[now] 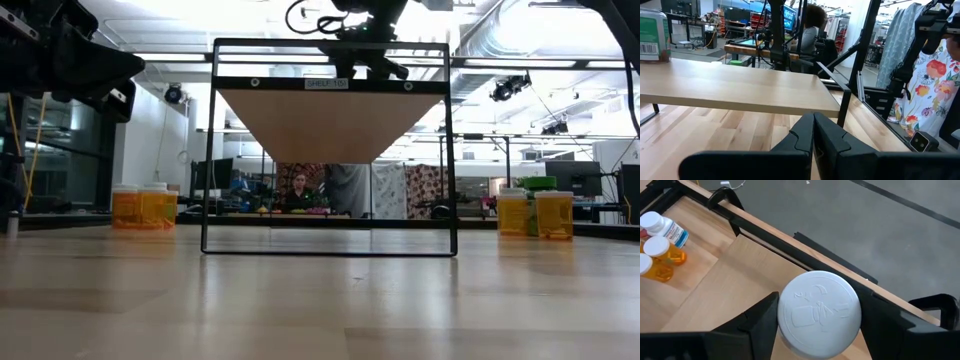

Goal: Pick and place medicine bottles onto shelf by color
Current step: Put the transparent pill bottle on the shelf

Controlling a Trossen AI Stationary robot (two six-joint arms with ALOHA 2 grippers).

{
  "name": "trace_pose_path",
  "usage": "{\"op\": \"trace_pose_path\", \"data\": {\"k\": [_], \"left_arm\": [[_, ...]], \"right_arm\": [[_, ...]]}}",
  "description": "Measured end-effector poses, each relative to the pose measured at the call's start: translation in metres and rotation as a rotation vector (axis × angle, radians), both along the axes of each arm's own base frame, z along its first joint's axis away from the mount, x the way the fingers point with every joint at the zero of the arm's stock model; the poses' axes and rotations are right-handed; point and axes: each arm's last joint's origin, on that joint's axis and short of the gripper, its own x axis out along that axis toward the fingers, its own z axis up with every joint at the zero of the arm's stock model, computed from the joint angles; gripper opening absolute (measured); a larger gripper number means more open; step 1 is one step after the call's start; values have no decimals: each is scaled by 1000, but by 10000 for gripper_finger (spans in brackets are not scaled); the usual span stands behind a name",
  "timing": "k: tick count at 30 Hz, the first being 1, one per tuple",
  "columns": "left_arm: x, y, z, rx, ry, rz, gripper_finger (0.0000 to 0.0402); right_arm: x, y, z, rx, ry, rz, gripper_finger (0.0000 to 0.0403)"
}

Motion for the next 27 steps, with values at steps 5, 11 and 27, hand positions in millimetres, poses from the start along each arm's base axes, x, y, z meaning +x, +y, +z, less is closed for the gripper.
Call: {"op": "trace_pose_path", "data": {"k": [5,11,27], "left_arm": [[0,0,0,0,0,0,1],[0,0,0,0,0,0,1],[0,0,0,0,0,0,1]], "right_arm": [[0,0,0,-9,11,13,229],[0,0,0,-11,13,16,230],[0,0,-1,7,-6,-23,230]]}}
